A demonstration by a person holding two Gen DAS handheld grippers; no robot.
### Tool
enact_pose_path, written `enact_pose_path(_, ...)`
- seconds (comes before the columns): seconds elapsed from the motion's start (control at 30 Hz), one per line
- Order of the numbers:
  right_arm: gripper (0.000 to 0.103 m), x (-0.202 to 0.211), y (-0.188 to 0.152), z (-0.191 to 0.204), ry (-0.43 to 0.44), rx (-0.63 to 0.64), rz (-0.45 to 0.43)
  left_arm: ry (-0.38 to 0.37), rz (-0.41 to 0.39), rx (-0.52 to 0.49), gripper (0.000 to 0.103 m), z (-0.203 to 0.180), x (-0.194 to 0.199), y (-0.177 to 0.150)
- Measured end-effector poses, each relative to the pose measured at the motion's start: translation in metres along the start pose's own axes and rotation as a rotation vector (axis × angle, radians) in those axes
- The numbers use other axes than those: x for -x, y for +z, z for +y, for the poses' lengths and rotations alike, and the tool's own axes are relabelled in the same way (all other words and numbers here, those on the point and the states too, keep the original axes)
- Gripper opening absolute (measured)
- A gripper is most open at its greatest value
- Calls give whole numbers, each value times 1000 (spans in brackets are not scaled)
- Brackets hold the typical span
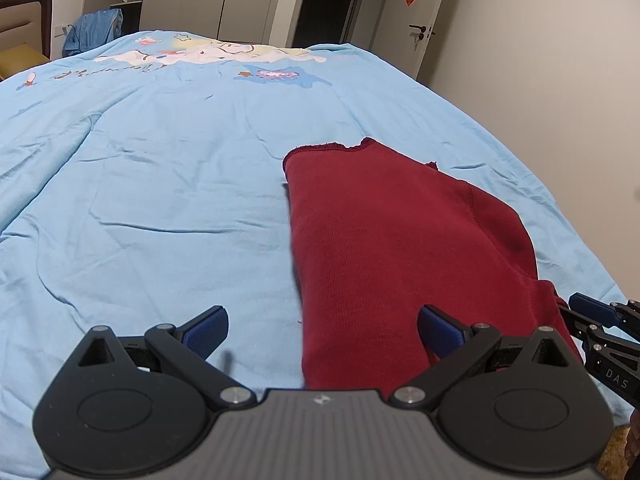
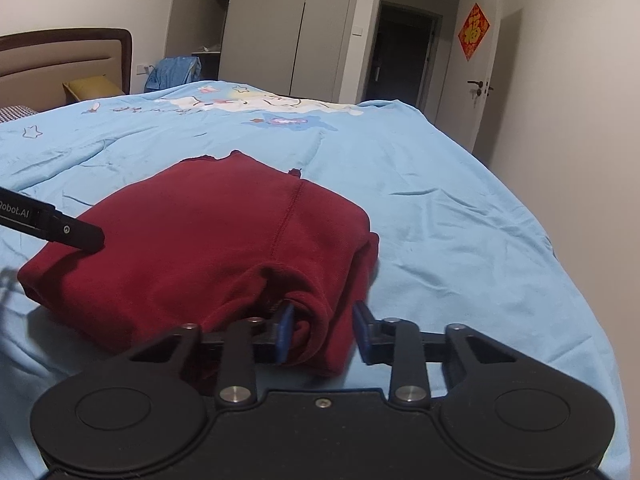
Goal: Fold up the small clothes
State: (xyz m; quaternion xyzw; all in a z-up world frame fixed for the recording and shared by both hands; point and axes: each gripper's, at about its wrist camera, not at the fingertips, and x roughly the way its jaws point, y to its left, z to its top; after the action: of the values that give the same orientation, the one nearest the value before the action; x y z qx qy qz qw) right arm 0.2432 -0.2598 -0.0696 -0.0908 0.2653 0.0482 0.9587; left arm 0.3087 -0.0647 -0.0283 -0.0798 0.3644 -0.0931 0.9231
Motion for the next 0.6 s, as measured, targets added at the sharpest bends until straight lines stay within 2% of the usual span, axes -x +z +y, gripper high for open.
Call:
enact_pose_path(0.07, 15, 0, 0, 1, 10, 4, 2, -2, 1, 2, 103, 0, 0, 0)
enact_pose_path(0.6, 10, 3, -3, 5, -7, 9, -5, -5, 7, 4, 103, 2, -1, -1)
